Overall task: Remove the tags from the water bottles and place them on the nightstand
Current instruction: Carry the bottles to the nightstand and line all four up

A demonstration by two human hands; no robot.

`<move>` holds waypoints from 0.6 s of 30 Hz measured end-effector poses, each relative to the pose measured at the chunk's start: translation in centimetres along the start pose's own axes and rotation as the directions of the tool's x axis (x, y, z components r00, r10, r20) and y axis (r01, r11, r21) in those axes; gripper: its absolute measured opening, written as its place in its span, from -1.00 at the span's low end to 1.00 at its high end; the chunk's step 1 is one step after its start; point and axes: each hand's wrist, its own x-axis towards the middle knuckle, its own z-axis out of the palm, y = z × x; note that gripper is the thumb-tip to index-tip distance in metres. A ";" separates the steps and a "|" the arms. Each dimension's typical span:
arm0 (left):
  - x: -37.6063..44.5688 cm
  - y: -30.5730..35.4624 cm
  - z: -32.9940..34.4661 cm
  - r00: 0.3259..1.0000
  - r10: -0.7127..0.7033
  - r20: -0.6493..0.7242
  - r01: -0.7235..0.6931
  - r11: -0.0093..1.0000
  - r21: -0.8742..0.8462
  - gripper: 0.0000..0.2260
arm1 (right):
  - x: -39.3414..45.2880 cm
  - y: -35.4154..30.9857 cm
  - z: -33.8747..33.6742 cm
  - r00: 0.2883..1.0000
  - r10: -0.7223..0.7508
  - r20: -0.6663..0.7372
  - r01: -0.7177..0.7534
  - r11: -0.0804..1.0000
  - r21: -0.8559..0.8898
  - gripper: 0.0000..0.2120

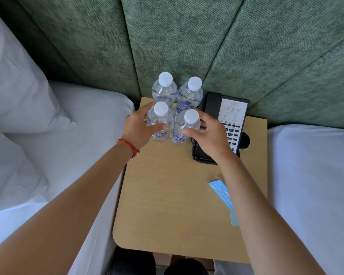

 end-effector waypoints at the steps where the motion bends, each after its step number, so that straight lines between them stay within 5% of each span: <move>1: 0.1 0.0 -0.1 1.000 -0.003 0.010 0.004 1.000 -0.003 -0.43 | 0.1 0.0 0.0 1.000 -0.005 0.004 0.005 1.000 0.001 -0.41; 18: 0.8 0.3 -0.4 0.998 -0.018 0.062 0.015 0.999 0.044 -0.42 | 0.6 0.3 -0.2 0.997 -0.046 0.065 0.047 0.999 -0.017 -0.40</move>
